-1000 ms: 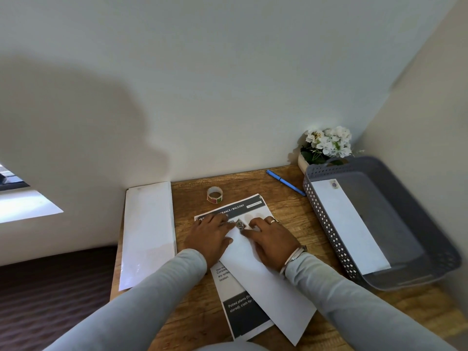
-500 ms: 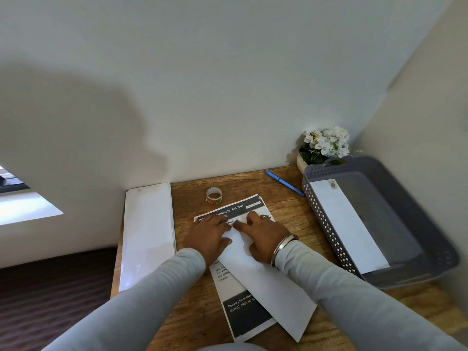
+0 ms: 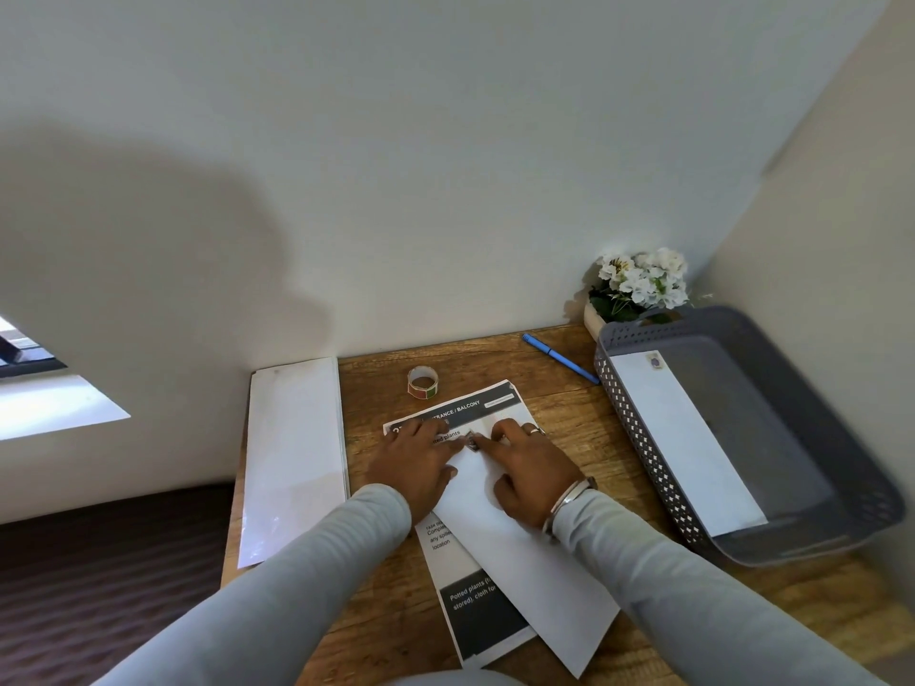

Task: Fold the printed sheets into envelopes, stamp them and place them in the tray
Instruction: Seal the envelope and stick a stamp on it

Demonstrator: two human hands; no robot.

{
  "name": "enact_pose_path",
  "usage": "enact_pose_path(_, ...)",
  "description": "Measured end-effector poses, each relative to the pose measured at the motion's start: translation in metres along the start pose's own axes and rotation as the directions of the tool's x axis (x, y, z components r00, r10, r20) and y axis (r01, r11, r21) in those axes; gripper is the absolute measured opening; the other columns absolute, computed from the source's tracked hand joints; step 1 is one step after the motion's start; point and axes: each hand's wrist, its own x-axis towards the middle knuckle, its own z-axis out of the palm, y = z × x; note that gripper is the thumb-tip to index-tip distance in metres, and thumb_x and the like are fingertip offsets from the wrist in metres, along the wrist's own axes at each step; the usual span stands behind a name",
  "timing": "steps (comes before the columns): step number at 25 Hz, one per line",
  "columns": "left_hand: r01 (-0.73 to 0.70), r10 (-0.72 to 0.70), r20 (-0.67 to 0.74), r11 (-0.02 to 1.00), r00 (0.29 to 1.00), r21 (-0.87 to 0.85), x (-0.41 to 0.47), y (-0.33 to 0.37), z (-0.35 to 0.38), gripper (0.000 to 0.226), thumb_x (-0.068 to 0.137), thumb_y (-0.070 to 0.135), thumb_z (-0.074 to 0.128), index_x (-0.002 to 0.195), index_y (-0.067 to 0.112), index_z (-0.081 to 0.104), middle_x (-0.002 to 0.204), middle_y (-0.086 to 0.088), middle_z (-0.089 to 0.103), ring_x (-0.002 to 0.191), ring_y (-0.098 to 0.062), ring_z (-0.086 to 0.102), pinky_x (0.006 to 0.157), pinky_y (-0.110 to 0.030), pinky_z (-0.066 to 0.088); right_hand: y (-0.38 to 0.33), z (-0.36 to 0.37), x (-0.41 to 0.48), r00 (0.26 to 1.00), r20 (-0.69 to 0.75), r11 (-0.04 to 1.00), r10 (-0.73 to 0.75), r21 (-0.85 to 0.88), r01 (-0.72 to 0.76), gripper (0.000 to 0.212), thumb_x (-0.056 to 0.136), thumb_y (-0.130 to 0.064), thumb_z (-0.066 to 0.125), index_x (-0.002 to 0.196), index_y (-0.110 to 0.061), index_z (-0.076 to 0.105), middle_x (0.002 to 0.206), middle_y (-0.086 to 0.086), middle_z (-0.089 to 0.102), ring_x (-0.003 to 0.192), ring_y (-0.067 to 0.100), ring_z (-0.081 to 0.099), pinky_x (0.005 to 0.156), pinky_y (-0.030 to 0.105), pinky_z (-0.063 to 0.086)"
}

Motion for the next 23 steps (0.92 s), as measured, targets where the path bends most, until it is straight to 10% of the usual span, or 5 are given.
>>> enact_pose_path(8,0.045,-0.048,0.091,0.998,0.995,0.043,-0.006,0.013,-0.01,0.063,0.095,0.059,0.048,0.152,0.036,0.032,0.16,0.001,0.028,0.144,-0.029,0.027,0.115,-0.051,0.03,0.004,0.011,-0.01,0.996,-0.08,0.997,-0.045,-0.061,0.041,0.047,0.09,-0.032,0.051,0.136,-0.035,0.057,0.143,0.004,0.05,0.124,0.03,0.049,0.099,0.041,0.049)
enact_pose_path(16,0.315,-0.26,0.219,0.909,0.94,-0.272,0.002,0.019,-0.016,0.093,0.074,0.047,0.081,0.148,0.03,0.028,0.146,0.001,0.046,0.125,-0.026,0.055,0.097,-0.041,0.054,-0.001,0.015,-0.014,0.983,-0.097,0.949,0.156,0.29,-0.122,0.055,0.077,-0.027,0.061,0.133,-0.033,0.059,0.141,-0.007,0.051,0.126,0.025,0.044,0.103,0.035,0.038)
enact_pose_path(23,0.414,-0.329,0.252,0.756,0.91,-0.507,0.009,0.013,-0.013,0.026,0.083,0.033,0.077,0.104,0.032,0.062,0.116,0.003,0.068,0.092,-0.017,0.064,0.078,-0.028,0.055,0.002,0.009,-0.007,0.969,0.0,0.859,0.245,0.464,-0.217,0.073,0.077,-0.027,0.075,0.143,-0.03,0.045,0.132,-0.005,0.056,0.119,0.021,0.052,0.101,0.034,0.044)
